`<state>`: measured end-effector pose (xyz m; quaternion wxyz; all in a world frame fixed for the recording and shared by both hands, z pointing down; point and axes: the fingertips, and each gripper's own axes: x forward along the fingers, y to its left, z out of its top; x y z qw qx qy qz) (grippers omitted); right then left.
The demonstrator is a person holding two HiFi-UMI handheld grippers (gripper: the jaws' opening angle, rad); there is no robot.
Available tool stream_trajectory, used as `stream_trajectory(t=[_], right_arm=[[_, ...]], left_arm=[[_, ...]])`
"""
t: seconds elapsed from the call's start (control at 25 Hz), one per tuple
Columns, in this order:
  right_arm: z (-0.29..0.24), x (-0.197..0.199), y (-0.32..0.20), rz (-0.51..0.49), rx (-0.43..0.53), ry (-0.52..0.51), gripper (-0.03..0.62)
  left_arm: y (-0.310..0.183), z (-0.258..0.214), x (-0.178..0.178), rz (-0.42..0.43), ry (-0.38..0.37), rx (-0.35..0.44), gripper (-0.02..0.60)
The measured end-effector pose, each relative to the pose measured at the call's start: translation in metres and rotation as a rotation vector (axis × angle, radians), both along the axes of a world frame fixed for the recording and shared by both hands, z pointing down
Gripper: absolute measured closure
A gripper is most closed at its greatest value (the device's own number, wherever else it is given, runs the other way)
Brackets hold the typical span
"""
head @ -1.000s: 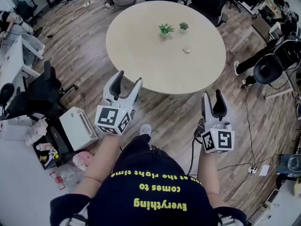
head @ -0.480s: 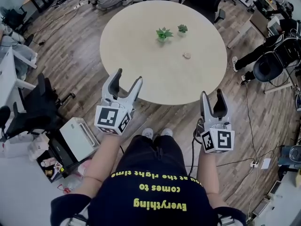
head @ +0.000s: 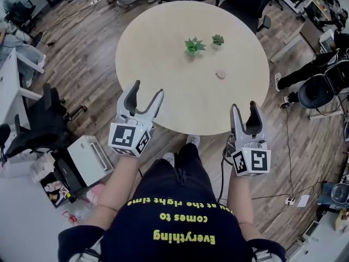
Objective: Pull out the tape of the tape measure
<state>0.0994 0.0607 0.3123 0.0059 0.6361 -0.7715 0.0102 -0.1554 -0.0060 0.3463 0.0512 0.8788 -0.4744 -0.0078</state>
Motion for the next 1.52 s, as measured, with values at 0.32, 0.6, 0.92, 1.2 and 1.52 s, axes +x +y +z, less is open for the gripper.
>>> stream_trajectory(t=[0.32, 0.6, 0.92, 1.2, 1.52], right_arm=[[-0.004, 0.04, -0.084, -0.076, 0.002, -0.014, 0.332], [-0.002, 0.09, -0.14, -0.138, 0.013, -0.009, 0.35], [0.009, 0.111, -0.181, -0.181, -0.009, -0.008, 0.367], [0.036, 0.108, -0.201, -0.194, -0.076, -0.023, 0.372], [0.046, 0.101, -0.219, -0.19, -0.099, -0.022, 0.368]], left_arm=[[-0.062, -0.005, 0.034, -0.079, -0.006, 0.0, 0.276], [-0.103, -0.001, 0.074, -0.154, -0.013, 0.006, 0.275], [-0.131, 0.01, 0.09, -0.195, -0.015, -0.019, 0.275], [-0.153, 0.027, 0.099, -0.176, -0.022, -0.053, 0.276], [-0.174, 0.036, 0.113, -0.096, -0.055, -0.051, 0.275]])
